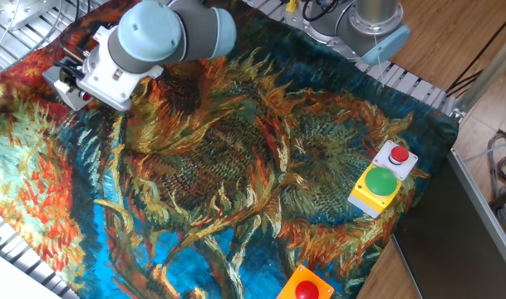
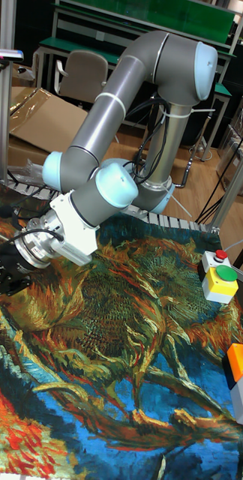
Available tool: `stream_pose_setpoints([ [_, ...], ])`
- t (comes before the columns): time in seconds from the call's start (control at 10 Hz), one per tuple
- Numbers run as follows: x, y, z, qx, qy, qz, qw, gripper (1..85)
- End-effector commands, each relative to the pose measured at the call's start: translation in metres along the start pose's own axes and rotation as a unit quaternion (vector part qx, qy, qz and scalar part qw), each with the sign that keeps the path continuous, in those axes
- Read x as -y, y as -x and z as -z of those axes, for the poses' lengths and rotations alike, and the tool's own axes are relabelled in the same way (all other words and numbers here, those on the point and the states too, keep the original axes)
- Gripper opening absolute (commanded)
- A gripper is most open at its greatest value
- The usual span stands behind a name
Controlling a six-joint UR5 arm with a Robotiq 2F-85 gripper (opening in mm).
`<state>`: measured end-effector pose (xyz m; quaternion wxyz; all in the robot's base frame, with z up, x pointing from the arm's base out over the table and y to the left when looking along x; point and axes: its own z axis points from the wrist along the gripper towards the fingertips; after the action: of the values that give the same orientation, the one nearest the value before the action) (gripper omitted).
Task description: Press the button horizontally
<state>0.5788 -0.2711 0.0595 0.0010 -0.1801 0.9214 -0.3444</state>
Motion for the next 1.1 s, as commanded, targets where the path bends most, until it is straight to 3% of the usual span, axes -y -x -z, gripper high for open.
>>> stream_pose_setpoints([
  [0.0,0.002,-0.009,-0.006,0.0,-0.007,-0.003,1.0,60.0],
  [0.2,-0.009,-0.015,-0.006,0.011,-0.006,-0.009,0.9999,60.3],
  [0.3,0.002,-0.011,-0.005,0.02,-0.029,0.001,0.9994,60.0],
  [0.4,0.005,-0.011,-0.004,0.019,-0.036,0.012,0.9991,59.7],
  [0.5,-0.003,-0.013,-0.005,0.016,-0.019,0.014,0.9996,59.7],
  [0.7,-0.005,-0.012,-0.007,0.016,-0.019,0.009,0.9997,59.7],
  [0.9,0.008,-0.007,-0.014,0.015,-0.05,0.032,0.9981,59.7],
  [1.0,0.008,-0.008,-0.018,0.014,-0.051,0.037,0.9979,59.7],
])
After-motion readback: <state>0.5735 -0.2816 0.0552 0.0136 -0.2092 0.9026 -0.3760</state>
